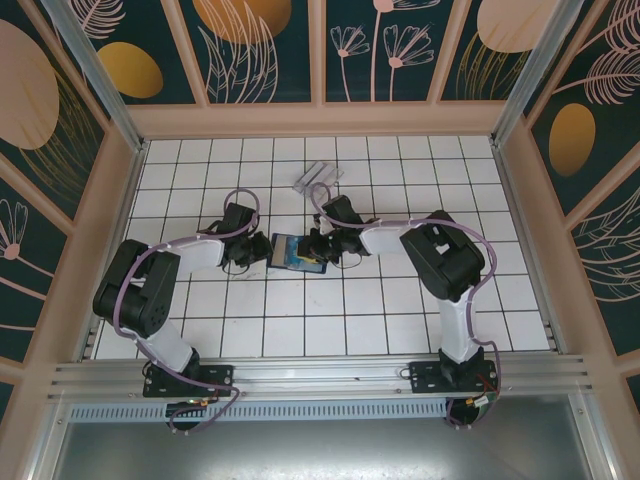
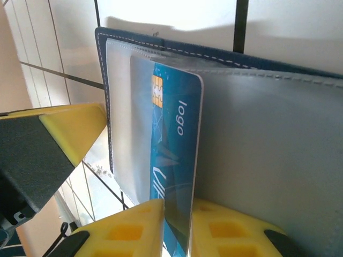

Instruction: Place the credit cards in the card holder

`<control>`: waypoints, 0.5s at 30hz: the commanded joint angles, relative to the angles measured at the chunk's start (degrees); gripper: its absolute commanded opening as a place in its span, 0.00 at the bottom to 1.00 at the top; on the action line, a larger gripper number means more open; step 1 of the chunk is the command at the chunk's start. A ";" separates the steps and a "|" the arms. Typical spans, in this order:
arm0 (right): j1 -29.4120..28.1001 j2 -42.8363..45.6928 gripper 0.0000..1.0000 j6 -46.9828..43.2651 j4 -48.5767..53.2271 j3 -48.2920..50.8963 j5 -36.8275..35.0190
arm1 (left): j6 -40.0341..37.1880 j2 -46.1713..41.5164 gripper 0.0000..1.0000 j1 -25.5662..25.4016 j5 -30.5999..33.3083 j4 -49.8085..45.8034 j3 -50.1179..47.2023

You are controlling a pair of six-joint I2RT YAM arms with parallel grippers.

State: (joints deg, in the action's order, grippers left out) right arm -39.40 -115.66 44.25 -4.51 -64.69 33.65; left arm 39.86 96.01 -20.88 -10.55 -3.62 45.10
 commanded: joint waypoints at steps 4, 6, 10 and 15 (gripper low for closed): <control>-0.94 2.00 0.26 -2.08 8.09 -0.79 -8.59 | -0.53 1.32 0.07 0.28 -5.53 -1.91 -1.90; -1.12 2.51 0.26 -2.39 8.99 -1.04 -10.07 | -0.81 1.53 0.03 0.22 -5.50 -1.44 -2.34; -1.81 3.48 0.29 -3.02 10.69 -1.18 -14.16 | -1.07 1.67 0.00 0.21 -5.86 -1.59 -2.52; -3.18 3.83 0.28 -4.19 13.37 -2.46 -18.80 | -1.01 1.46 0.00 0.20 -7.06 -0.66 -2.81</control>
State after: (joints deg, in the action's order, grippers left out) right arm -41.76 -112.86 41.91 3.31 -66.41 21.06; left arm 39.44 96.03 -20.10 -12.49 -2.33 44.14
